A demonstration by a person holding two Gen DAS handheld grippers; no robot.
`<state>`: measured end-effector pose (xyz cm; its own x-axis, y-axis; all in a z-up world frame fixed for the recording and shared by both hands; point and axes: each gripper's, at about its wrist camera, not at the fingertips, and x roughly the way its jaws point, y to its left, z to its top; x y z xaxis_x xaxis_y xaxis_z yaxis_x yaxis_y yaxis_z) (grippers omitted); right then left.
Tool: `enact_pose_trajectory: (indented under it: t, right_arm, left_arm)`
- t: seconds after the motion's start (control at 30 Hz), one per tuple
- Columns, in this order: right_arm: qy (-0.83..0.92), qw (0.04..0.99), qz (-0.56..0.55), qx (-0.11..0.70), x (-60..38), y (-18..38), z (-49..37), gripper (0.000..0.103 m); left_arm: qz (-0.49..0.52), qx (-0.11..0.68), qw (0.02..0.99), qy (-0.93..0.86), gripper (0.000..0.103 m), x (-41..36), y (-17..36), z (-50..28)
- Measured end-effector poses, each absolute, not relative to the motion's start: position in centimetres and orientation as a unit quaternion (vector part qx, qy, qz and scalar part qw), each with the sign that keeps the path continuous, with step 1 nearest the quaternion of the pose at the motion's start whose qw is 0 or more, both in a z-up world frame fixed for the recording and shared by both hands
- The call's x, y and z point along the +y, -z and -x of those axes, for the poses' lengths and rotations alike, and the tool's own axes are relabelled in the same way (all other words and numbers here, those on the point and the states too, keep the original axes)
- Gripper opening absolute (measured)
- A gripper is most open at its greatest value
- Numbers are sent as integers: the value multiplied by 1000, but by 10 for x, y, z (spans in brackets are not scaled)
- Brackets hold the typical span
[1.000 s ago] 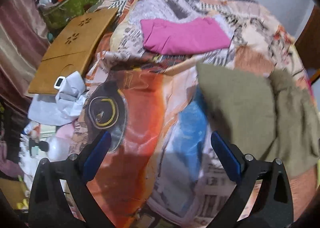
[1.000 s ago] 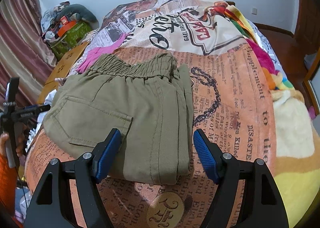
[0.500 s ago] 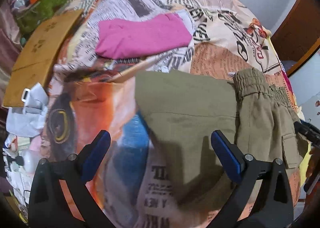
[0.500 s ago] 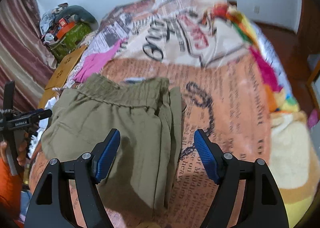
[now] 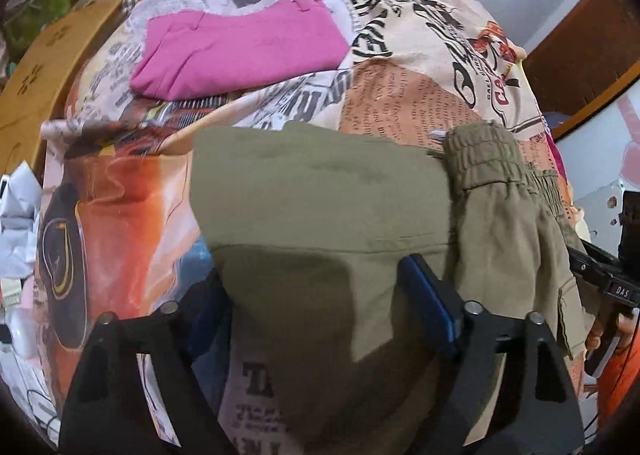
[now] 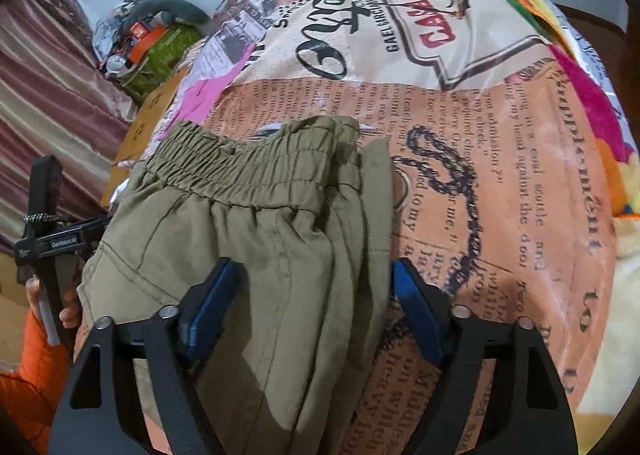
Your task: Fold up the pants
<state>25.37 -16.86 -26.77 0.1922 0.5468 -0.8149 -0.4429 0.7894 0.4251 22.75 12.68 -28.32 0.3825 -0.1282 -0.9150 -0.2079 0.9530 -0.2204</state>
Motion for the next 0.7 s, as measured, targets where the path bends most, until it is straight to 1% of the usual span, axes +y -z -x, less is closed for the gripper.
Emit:
enact_pose_trajectory:
  t: [0.03, 0.07, 0.1, 0.13, 0.17, 0.2, 0.23, 0.27, 0.3, 0.33, 0.37, 0.4, 0.43, 0.5, 0.7]
  right_arm:
    - [-320, 771, -45, 548, -168, 267, -254, 66]
    - [-320, 772, -43, 547, -167, 267, -254, 60]
    - [-321, 773, -45, 545, -167, 267, -255, 51]
    - [-323, 771, -50, 547, -167, 267, -257, 48]
    - [-326, 770, -54, 546, -167, 266, -257, 40]
    - [-328, 769, -55, 546, -167, 265, -258, 34]
    - [-327, 771, -54, 544, -165, 264, -258, 33]
    - [-327, 772, -53, 543, -165, 264, -257, 31]
    - [-327, 774, -53, 540, -164, 263, -256, 27]
    - [-325, 777, -54, 537, -164, 262, -255, 26]
    - [-324, 780, -52, 534, -163, 261, -254, 23]
    - [-321, 784, -50, 529, -163, 259, -253, 17]
    - [-319, 788, -48, 525, -163, 257, -252, 15]
    - [-321, 791, -48, 519, -162, 251, -251, 12]
    - [-333, 812, -23, 478, -153, 223, -243, 10]
  left_arm:
    - [143, 551, 822, -22, 74, 124, 281, -228]
    - [138, 549, 824, -19, 72, 122, 281, -228]
    - [135, 547, 826, -16, 68, 121, 280, -229]
    - [134, 545, 827, -14, 61, 120, 279, -229]
    - [133, 544, 829, -12, 57, 119, 278, -229]
    - [131, 542, 830, -11, 49, 118, 277, -230]
    - [129, 540, 832, -12, 41, 117, 276, -230]
    - [129, 539, 832, -12, 36, 117, 275, -230]
    - [130, 537, 833, -12, 27, 118, 274, -230]
    - [130, 535, 835, -15, 23, 118, 273, -229]
    - [128, 533, 836, -19, 21, 118, 271, -229]
    - [128, 528, 839, -22, 17, 118, 269, -228]
    - [130, 522, 843, -24, 13, 119, 266, -227]
    - [129, 512, 848, -31, 11, 119, 259, -225]
    - [108, 485, 867, -38, 4, 113, 231, -219]
